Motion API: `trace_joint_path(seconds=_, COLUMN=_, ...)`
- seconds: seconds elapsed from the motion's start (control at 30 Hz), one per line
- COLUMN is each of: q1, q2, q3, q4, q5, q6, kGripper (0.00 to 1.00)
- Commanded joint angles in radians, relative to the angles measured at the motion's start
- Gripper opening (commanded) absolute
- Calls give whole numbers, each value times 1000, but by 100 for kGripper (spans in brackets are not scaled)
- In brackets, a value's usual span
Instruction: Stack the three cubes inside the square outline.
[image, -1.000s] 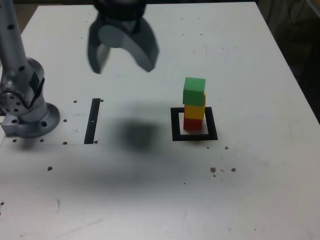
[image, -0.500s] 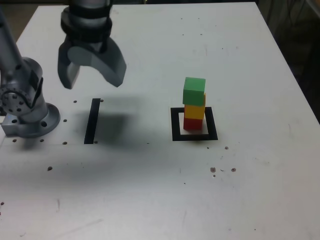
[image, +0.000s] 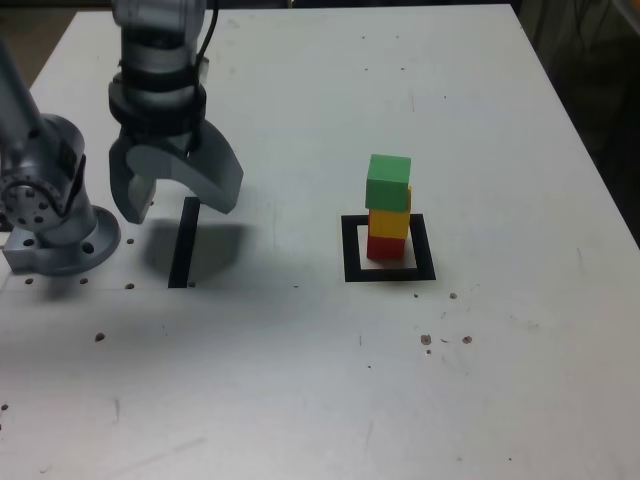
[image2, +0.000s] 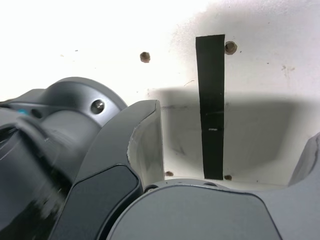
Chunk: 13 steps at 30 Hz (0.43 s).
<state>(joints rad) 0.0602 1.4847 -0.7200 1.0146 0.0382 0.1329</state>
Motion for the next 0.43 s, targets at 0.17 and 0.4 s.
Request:
trace_joint_path(seconds=0.17, q1=3, q2=-9, q3=31, q4=-37, q5=-11, q6=2, kGripper=99)
trace_joint_path(seconds=0.4, q1=3, q2=-11, q3=34, q4=-38, q5=-13, q6=2, kGripper=99)
